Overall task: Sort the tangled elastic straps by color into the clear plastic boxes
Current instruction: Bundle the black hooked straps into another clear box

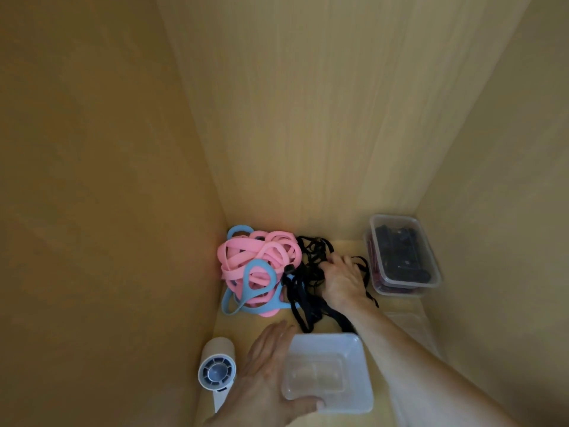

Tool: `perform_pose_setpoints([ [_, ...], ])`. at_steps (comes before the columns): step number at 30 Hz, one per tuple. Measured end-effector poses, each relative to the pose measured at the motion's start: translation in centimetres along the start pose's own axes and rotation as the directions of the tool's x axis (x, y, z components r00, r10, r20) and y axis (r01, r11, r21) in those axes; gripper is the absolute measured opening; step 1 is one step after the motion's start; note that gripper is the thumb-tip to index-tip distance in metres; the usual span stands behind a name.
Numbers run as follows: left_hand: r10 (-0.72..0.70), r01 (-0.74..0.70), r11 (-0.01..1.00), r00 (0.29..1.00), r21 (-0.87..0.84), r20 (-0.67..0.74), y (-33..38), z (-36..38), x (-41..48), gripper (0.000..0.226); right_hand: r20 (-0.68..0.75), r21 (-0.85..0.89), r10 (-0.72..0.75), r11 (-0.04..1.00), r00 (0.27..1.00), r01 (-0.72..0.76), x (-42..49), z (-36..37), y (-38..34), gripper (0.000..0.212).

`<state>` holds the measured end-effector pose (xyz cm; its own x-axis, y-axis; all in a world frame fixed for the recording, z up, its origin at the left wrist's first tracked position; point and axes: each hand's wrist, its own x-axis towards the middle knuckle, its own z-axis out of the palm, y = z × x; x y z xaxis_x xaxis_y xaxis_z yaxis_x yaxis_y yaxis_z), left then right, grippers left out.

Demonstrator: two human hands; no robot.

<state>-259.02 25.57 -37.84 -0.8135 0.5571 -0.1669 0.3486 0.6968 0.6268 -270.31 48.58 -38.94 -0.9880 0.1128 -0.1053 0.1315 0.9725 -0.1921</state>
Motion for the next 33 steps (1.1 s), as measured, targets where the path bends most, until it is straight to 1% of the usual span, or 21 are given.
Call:
perform_pose_setpoints([
  [2, -0.002, -0.001, 0.999, 0.997, -0.048, -0.074, 0.1, -0.3, 0.0, 0.092, -0.030, -0.007, -0.003, 1.000, 1.000, 0.003, -0.2, 0.5, 0.5, 0.047],
  [4, -0.003, -0.012, 0.995, 0.988, -0.095, -0.156, 0.3, -0.7, 0.2, 0.078, -0.077, 0.039, -0.011, 0.999, 0.997, 0.014, -0.5, 0.4, 0.8, 0.043],
  [8, -0.058, 0.007, 0.982, 0.964, -0.190, -0.261, 1.3, -1.7, 0.9, 0.054, -0.234, 0.178, -0.006, 0.983, 0.972, 0.049, -1.6, -0.8, 1.4, 0.033],
  [10, -0.079, -0.006, 0.966, 0.945, -0.257, -0.317, 1.8, -1.9, 1.4, 0.046, -0.292, 0.274, -0.003, 0.958, 0.956, 0.087, -2.5, -1.8, 1.4, 0.031],
  [13, -0.134, -0.011, 0.928, 0.923, -0.373, -0.361, 2.4, -2.1, 2.2, 0.046, -0.329, 0.485, 0.049, 0.866, 0.943, 0.124, -3.6, -3.7, 1.3, 0.027],
  [17, -0.247, 0.010, 0.814, 0.910, -0.580, -0.332, 3.0, -1.9, 3.1, 0.057, -0.319, 0.731, 0.146, 0.666, 0.936, 0.145, -5.1, -6.5, 1.0, 0.022],
  [20, -0.252, -0.004, 0.767, 0.918, -0.642, -0.306, 3.3, -1.6, 3.5, 0.056, -0.227, 0.853, 0.210, 0.514, 0.951, 0.090, -6.4, -8.2, 1.0, 0.021],
  [23, -0.243, -0.014, 0.741, 0.927, -0.672, -0.286, 3.9, -1.6, 3.7, 0.051, -0.125, 0.946, 0.231, 0.322, 0.965, 0.046, -7.6, -9.9, 0.7, 0.018],
  [24, -0.234, -0.028, 0.738, 0.927, -0.674, -0.294, 4.3, -1.7, 3.8, 0.050, -0.116, 0.959, 0.234, 0.280, 0.965, 0.047, -8.0, -10.6, 0.6, 0.018],
  [28, -0.207, -0.080, 0.720, 0.923, -0.689, -0.324, 6.1, -2.4, 4.7, 0.050, -0.166, 0.956, 0.214, 0.275, 0.963, 0.104, -9.2, -14.1, 0.0, 0.021],
  [30, -0.205, -0.109, 0.718, 0.910, -0.687, -0.359, 7.0, -3.0, 5.3, 0.048, -0.211, 0.950, 0.184, 0.270, 0.960, 0.157, -9.7, -16.0, -0.1, 0.022],
  [33, -0.180, -0.153, 0.713, 0.903, -0.685, -0.389, 8.3, -3.7, 6.4, 0.046, -0.253, 0.933, 0.123, 0.292, 0.959, 0.209, -10.1, -18.9, -0.4, 0.023],
])
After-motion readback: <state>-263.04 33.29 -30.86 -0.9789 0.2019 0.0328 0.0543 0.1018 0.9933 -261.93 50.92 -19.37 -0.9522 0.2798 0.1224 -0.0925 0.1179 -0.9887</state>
